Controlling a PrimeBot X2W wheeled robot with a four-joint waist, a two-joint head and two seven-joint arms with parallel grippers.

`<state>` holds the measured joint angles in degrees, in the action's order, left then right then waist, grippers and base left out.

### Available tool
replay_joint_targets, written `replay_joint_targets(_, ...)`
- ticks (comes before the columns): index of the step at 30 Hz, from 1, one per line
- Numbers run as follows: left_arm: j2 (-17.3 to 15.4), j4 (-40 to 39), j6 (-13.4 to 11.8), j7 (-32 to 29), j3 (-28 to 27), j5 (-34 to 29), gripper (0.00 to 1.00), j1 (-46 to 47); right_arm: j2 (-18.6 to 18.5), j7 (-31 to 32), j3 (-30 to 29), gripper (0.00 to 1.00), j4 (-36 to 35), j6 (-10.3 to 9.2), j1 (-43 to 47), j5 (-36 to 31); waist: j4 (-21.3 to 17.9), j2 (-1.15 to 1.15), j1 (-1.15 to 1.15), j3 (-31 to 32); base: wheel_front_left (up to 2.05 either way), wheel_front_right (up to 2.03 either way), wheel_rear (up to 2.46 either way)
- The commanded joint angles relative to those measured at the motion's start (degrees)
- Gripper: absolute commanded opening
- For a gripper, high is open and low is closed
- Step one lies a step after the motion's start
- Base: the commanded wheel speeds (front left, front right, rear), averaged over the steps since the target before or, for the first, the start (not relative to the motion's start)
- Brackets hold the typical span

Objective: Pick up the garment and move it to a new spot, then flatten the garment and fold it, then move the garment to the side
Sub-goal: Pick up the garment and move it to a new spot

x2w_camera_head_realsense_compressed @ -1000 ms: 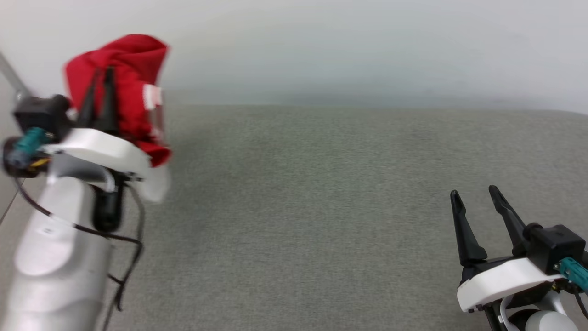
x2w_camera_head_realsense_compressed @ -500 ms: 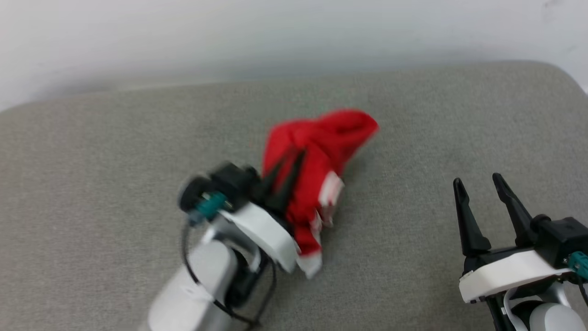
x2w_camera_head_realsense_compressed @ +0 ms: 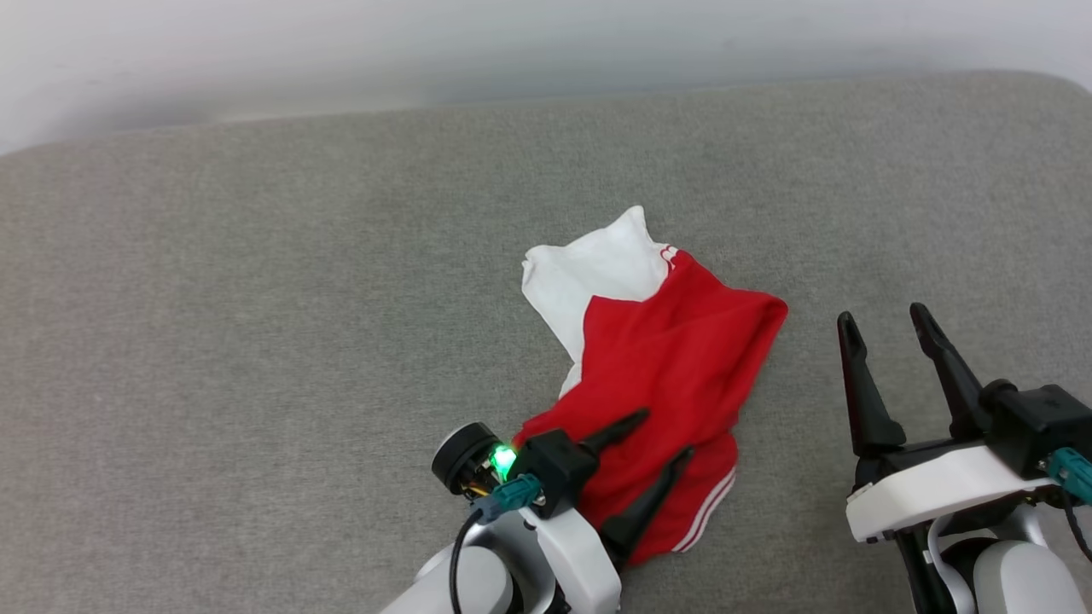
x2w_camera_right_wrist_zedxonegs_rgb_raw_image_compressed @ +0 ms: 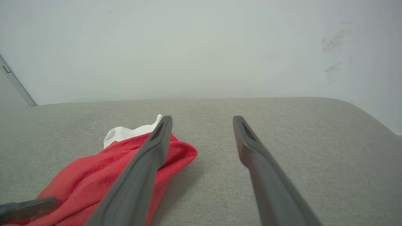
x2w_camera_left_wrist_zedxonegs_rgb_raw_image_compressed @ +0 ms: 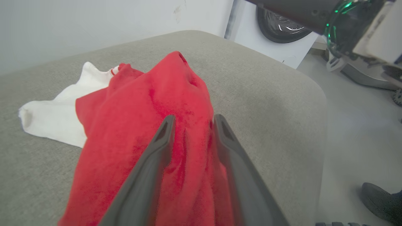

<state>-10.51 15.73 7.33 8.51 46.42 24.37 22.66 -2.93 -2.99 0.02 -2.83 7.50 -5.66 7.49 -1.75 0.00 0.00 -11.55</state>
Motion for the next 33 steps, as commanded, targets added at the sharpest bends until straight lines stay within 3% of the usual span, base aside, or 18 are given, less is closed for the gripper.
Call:
replay_joint_targets(1,0.03,-0.37,0.06,0.84,-0.15,0.31,1.0,0.58,0.04,-0.17,0.12,1.0,0.31,-0.02,-0.59,-0.25,0.59,0.0,0.0,0.85,0.0,0.0,0.0)
replay_joint_targets(8,-0.17,-3.77,-4.43,5.0,-5.41,1.34,1.0,-0.79,0.04,-0.35,0.77,1.0,2.2,-0.02,1.47,-0.24,1.76,0.0,0.0,5.41,0.0,0.0,0.0)
replay_joint_targets(14,-2.55,-6.62,-11.03,6.37,-12.91,1.04,1.0,-3.61,0.05,0.24,0.38,1.0,2.52,-0.02,3.44,-0.18,2.96,0.0,0.0,8.21,0.0,0.0,0.0)
replay_joint_targets(20,-5.97,-7.51,-15.91,6.75,-20.31,0.63,1.0,-8.65,0.03,1.38,0.14,1.0,1.78,-0.02,5.22,-0.68,3.94,0.0,0.0,10.49,0.0,0.0,0.0)
replay_joint_targets(24,-7.98,-8.74,-17.49,6.72,-25.05,0.49,1.0,-13.23,0.04,2.35,0.09,1.0,0.94,-0.02,6.46,-1.05,4.31,0.0,0.0,11.84,0.0,0.0,0.0)
replay_joint_targets(33,-9.18,-10.59,-16.99,6.7,-29.25,0.09,1.0,-21.3,0.03,3.62,0.23,1.0,-0.47,-0.02,8.97,-1.19,3.97,0.0,0.0,13.7,0.0,0.0,0.0)
